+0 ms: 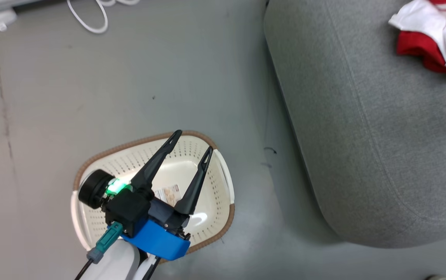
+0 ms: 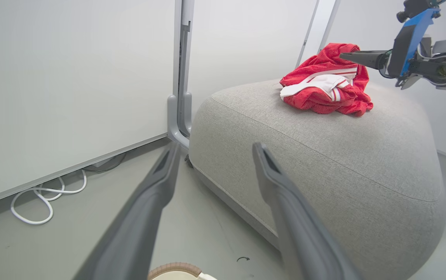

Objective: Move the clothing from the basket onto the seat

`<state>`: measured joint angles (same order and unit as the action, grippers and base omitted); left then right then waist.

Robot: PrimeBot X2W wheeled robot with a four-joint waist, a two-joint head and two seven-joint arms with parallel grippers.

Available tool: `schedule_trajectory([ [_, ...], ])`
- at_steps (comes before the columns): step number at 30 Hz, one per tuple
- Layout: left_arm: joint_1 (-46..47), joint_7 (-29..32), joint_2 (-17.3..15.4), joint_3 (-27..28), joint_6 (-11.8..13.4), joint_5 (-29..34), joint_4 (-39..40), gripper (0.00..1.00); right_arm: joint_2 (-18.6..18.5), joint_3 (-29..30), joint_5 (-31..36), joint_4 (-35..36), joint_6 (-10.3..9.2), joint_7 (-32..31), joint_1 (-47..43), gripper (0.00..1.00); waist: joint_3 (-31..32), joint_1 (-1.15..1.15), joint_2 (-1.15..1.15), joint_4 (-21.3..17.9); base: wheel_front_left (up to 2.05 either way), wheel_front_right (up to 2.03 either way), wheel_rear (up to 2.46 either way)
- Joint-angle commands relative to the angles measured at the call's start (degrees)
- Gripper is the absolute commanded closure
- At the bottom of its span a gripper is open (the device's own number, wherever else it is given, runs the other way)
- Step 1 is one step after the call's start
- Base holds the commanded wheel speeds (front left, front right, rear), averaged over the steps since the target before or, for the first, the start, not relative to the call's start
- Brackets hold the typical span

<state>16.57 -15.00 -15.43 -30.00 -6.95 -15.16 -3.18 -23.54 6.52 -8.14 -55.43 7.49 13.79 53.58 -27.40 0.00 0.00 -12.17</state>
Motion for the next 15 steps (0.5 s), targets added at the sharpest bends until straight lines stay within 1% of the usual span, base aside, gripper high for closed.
schedule_trajectory([
  [1,-1.5,-0.2,0.9,1.1,0.0,-0.4,-0.9,0.0,0.9,-0.8,-0.2,1.6,0.01,0.7,-3.3,0.0,4.8,0.0,0.0,1.2,0.0,0.0,0.0],
  [4,-3.4,-0.2,2.0,2.9,0.1,-0.5,-2.2,0.0,2.8,-2.1,-1.2,4.8,0.02,1.1,-7.5,0.0,8.1,0.0,0.0,1.4,0.0,0.0,0.0],
  [6,-4.1,-0.3,2.4,3.4,0.1,-0.5,-2.5,0.0,2.9,-2.4,-1.7,5.7,0.01,1.1,-8.9,0.0,9.3,0.0,0.0,1.6,0.0,0.0,0.0],
  [11,-7.5,-0.3,4.4,6.6,0.1,-0.1,-3.5,0.0,5.3,-4.1,-2.9,12.3,0.02,1.3,-15.9,0.0,13.9,0.0,0.0,2.5,0.0,0.0,0.0],
  [12,-8.8,-0.3,5.3,7.6,0.1,0.1,-3.8,0.0,6.3,-4.1,-2.5,15.1,0.01,1.3,-18.9,0.0,15.5,0.0,0.0,3.1,0.0,0.0,0.0],
  [13,-8.8,-0.3,5.3,7.6,0.1,0.1,-3.8,0.0,6.3,-4.1,-2.5,15.1,0.01,1.3,-18.9,0.0,15.5,0.0,0.0,3.1,0.0,0.0,0.0],
  [15,-9.9,-0.3,6.1,8.6,0.0,0.2,-4.1,0.0,7.3,-3.9,-1.9,18.1,0.02,1.4,-21.7,0.0,16.8,0.0,0.0,3.9,0.0,0.0,0.0],
])
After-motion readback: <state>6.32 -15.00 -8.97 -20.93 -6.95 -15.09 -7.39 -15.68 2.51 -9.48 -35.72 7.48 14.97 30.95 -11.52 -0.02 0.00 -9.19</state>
